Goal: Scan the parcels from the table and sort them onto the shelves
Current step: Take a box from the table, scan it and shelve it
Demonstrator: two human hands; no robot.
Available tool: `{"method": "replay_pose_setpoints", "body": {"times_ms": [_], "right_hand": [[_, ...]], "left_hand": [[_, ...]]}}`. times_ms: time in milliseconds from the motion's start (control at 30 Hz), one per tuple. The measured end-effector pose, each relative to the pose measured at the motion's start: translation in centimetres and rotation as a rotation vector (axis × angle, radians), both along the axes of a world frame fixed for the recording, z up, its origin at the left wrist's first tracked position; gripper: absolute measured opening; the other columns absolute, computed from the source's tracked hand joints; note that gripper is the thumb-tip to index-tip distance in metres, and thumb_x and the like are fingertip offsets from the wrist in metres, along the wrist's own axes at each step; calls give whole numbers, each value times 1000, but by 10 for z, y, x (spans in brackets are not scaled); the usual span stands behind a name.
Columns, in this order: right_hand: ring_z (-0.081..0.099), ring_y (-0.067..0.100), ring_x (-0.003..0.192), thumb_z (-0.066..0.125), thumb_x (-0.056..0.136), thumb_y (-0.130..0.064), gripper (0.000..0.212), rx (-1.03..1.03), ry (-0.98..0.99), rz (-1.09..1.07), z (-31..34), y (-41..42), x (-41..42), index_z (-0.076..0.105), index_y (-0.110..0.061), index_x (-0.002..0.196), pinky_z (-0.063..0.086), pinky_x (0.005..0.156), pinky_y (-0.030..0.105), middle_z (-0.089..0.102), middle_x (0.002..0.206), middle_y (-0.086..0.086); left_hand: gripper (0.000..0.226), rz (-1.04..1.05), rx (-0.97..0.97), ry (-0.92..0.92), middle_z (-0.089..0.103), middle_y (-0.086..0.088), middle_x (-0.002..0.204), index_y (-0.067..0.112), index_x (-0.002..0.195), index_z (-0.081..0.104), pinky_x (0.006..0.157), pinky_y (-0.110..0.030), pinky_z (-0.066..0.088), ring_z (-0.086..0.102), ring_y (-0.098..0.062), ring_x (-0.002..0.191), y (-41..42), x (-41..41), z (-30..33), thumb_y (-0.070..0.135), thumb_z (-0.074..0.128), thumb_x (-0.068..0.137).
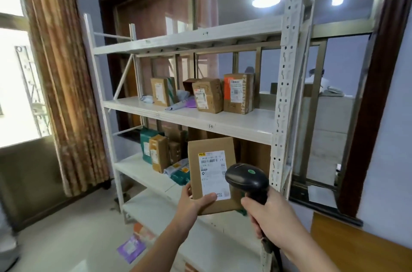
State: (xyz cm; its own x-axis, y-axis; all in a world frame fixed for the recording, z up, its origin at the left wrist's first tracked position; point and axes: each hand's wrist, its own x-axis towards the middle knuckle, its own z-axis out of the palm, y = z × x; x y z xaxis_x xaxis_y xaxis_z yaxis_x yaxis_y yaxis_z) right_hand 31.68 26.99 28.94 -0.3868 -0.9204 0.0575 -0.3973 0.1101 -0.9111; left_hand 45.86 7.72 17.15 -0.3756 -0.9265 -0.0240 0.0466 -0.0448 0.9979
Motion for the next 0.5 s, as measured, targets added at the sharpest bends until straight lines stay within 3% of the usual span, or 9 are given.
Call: {"method": "replay_pose_setpoints", "body": {"times_ms": [267, 367, 500], "right_hand": [[48, 20, 51, 61, 95, -17, 4, -72, -22, 46, 32, -58, 10, 58, -15, 96, 47, 51, 29, 52, 61, 6], [47, 19, 49, 60, 95, -15, 4, -90, -27, 35, 38, -79, 4, 58, -13, 97, 46, 50, 30, 52, 58, 6], [49, 19, 48, 59, 95, -18, 6, -131, 22, 10, 45, -108, -14, 57, -13, 97, 50, 54, 32, 53, 54, 2]], "left_hand": [[132, 30, -129, -8, 64, 5, 134, 28, 154, 32, 107, -41, 52, 65, -17, 118, -68, 8, 42, 62, 96, 44], [130, 16, -167, -1, 62, 3, 135, 30, 153, 30, 105, -43, 54, 64, -20, 118, -94, -4, 57, 61, 95, 44], [120, 2, -231, -2, 60, 5, 135, 34, 151, 28, 95, -30, 53, 62, -17, 119, -130, -25, 72, 57, 94, 53]]}}
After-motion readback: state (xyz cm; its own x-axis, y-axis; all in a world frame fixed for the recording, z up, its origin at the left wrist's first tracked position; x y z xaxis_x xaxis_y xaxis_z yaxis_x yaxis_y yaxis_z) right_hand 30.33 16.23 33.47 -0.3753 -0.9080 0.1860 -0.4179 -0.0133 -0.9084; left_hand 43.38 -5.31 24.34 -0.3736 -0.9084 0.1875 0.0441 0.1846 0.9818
